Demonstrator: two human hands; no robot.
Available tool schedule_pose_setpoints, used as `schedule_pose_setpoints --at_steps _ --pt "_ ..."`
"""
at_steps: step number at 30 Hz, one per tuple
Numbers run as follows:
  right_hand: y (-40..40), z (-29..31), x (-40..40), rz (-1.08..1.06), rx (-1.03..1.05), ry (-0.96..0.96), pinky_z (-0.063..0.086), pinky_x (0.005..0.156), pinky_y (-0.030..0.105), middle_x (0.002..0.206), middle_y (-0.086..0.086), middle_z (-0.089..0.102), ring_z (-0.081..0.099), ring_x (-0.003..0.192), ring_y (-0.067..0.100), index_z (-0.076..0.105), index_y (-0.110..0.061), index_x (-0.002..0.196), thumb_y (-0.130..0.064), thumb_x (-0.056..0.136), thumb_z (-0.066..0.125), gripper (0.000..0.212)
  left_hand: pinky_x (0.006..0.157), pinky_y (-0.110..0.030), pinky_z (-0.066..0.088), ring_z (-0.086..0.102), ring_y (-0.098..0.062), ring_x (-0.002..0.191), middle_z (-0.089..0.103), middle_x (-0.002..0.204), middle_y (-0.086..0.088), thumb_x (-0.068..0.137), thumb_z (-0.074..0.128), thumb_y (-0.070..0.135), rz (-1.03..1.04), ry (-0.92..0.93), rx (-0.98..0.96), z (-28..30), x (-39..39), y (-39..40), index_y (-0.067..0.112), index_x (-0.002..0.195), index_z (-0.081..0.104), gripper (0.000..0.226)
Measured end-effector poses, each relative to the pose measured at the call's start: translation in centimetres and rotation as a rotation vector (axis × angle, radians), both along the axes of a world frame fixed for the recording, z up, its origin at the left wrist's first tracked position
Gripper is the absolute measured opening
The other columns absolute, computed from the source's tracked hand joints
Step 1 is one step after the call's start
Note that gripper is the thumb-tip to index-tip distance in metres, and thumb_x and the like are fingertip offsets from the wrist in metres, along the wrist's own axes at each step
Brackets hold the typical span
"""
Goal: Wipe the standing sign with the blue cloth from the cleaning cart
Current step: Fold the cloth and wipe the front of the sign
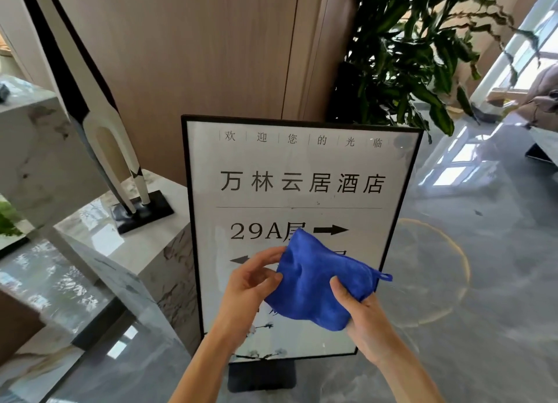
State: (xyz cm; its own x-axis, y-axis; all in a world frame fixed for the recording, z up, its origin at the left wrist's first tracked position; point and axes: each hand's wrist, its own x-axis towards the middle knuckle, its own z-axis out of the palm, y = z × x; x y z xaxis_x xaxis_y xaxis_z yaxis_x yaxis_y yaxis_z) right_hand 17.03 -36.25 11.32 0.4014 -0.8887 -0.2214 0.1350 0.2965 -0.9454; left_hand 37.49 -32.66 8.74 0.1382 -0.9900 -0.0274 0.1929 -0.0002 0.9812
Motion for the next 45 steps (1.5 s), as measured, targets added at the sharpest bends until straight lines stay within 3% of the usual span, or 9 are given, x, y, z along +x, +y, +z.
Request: schedule_pose_setpoints --at_steps 4,8,13,22,25,29,34,39,45 --pt "-0.4 -0.1 0.1 -0.006 0.109 -0.081 0.058 0.093 0.033 0.132 0.007 0.07 0.064 0.126 0.023 0.072 -0.028 0.121 -0.047 0.08 0.077 0.045 0.077 -0.034 0.056 0.066 -0.023 0.096 0.066 0.128 -0.008 0.091 0.058 0.004 -0.045 0.305 -0.011 0.2 -0.2 -0.1 0.021 0.13 0.064 0.043" --pt "-0.4 -1.1 -0.5 -0.018 0.225 -0.199 0.058 0.096 0.04 0.139 0.01 0.065 0.061 0.13 0.028 0.059 -0.017 0.138 -0.036 0.095 0.064 0.048 0.086 -0.035 0.057 0.066 -0.027 0.111 0.063 0.131 -0.013 0.086 0.069 0.004 -0.084 0.582 -0.025 0.5 -0.4 -0.1 0.014 0.135 0.059 0.051" --pt "0.1 -2.7 -0.2 0.012 0.291 -0.233 0.056 0.092 0.058 0.14 0.02 0.061 0.06 0.127 0.043 0.055 -0.011 0.141 -0.034 0.1 0.058 0.047 0.085 -0.039 0.059 0.065 -0.029 0.115 0.064 0.124 -0.012 0.078 0.07 -0.001 -0.084 0.71 -0.006 0.5 -1.1 -0.5 0.015 0.135 0.06 0.06" --pt "-0.2 -3.2 -0.2 0.057 0.496 0.038 0.062 0.076 0.047 0.12 0.023 0.072 0.074 0.101 0.039 0.068 -0.006 0.125 -0.053 0.08 0.065 0.065 0.086 -0.042 0.06 0.066 -0.033 0.114 0.066 0.123 -0.013 0.081 0.058 -0.007 -0.072 0.725 0.023 0.4 -1.6 -1.0 0.012 0.13 0.064 0.053" --pt "-0.2 -3.4 -0.5 0.121 0.512 0.101 0.058 0.086 0.046 0.122 0.022 0.072 0.071 0.107 0.038 0.068 -0.008 0.126 -0.062 0.083 0.054 0.07 0.083 -0.04 0.06 0.066 -0.032 0.113 0.067 0.121 -0.013 0.081 0.058 -0.007 -0.069 0.748 0.027 0.5 -1.7 -1.1 0.011 0.13 0.065 0.053" --pt "-0.3 -4.2 -0.1 -0.033 0.411 -0.041 0.051 0.101 0.05 0.132 0.011 0.07 0.065 0.123 0.031 0.064 -0.017 0.133 -0.048 0.089 0.057 0.055 0.083 -0.04 0.059 0.065 -0.033 0.116 0.068 0.121 -0.012 0.082 0.058 -0.007 -0.074 0.776 0.025 0.5 -1.7 -1.2 0.012 0.131 0.064 0.053" --pt "-0.1 -4.5 0.3 -0.107 0.289 -0.234 0.046 0.109 0.047 0.14 0.021 0.061 0.058 0.131 0.037 0.059 -0.005 0.136 -0.029 0.099 0.06 0.045 0.084 -0.041 0.059 0.065 -0.033 0.117 0.067 0.124 -0.012 0.078 0.068 -0.001 -0.082 0.782 0.015 0.6 -1.7 -1.2 0.013 0.134 0.061 0.058" --pt "0.3 -4.9 0.5 -0.187 0.401 -0.305 0.046 0.109 0.048 0.135 0.025 0.063 0.063 0.124 0.038 0.068 -0.001 0.125 -0.018 0.092 0.067 0.038 0.083 -0.041 0.059 0.065 -0.032 0.117 0.067 0.124 -0.01 0.073 0.074 0.003 -0.056 0.761 0.03 0.4 -1.7 -1.1 0.016 0.133 0.063 0.062" --pt "1.8 -3.9 1.8 -0.194 0.543 -0.377 0.064 0.068 0.039 0.126 0.022 0.07 0.076 0.094 0.034 0.063 -0.003 0.13 -0.026 0.092 0.06 0.045 0.091 -0.044 0.057 0.063 -0.031 0.119 0.067 0.121 -0.009 0.071 0.074 0.003 -0.056 0.734 0.036 0.3 -1.8 -1.0 0.015 0.132 0.063 0.063"
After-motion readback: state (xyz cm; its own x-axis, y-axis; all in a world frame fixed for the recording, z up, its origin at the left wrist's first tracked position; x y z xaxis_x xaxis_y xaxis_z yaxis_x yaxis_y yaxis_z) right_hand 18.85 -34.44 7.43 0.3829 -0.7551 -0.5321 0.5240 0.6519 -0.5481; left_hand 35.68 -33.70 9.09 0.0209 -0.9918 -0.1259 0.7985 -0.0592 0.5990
